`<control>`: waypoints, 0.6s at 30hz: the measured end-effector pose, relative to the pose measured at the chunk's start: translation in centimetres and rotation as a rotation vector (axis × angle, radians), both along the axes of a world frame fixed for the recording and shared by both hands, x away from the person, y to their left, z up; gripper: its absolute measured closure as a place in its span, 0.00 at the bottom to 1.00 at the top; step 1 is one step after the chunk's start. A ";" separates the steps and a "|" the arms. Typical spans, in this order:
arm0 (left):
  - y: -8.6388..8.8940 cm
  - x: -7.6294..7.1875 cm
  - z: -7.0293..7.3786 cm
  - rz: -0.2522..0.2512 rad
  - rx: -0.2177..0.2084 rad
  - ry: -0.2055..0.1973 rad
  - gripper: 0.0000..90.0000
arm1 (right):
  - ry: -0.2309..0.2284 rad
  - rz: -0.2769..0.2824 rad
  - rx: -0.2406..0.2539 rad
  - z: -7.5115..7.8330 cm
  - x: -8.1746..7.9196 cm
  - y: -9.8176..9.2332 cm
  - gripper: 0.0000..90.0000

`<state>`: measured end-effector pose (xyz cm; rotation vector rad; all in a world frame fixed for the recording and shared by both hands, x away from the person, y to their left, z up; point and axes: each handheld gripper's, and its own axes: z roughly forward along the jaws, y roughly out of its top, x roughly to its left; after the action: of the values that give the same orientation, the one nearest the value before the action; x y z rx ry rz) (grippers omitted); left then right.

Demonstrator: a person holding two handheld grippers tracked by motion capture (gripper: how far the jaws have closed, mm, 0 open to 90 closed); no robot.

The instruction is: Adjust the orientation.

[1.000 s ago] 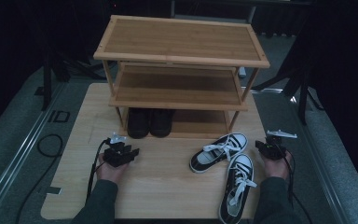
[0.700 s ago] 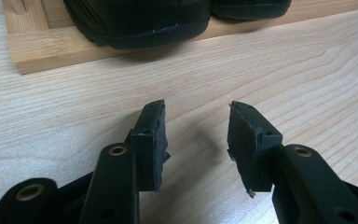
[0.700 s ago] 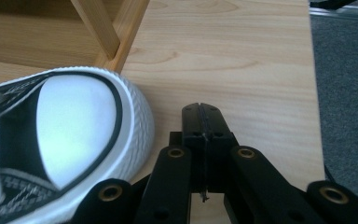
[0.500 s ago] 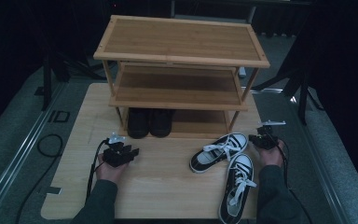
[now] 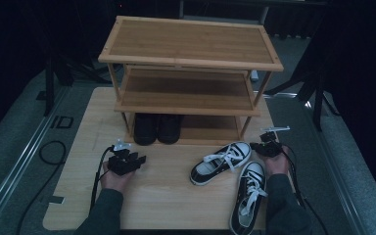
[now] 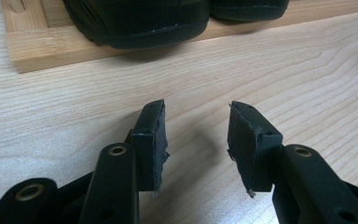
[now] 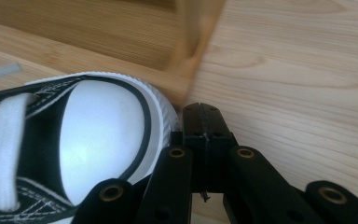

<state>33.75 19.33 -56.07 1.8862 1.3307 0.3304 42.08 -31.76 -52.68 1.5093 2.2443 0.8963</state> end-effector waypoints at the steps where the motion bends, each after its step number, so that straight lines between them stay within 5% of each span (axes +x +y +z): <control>1: 0.0 0.0 0.0 0.000 -0.001 0.000 0.63 | 0.000 0.006 -0.004 0.1 -0.1 0.4 1.00; 3: 0.0 0.0 0.0 -0.001 -0.002 0.001 0.63 | 0.001 0.012 -0.040 0.3 -0.1 1.1 1.00; 18: 0.0 0.0 0.0 -0.001 0.001 0.001 0.63 | -0.024 0.128 -0.090 1.5 -0.2 4.7 1.00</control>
<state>33.75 19.33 -56.06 1.8878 1.3301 0.3293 41.92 -27.02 -51.14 1.3219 2.3521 0.8314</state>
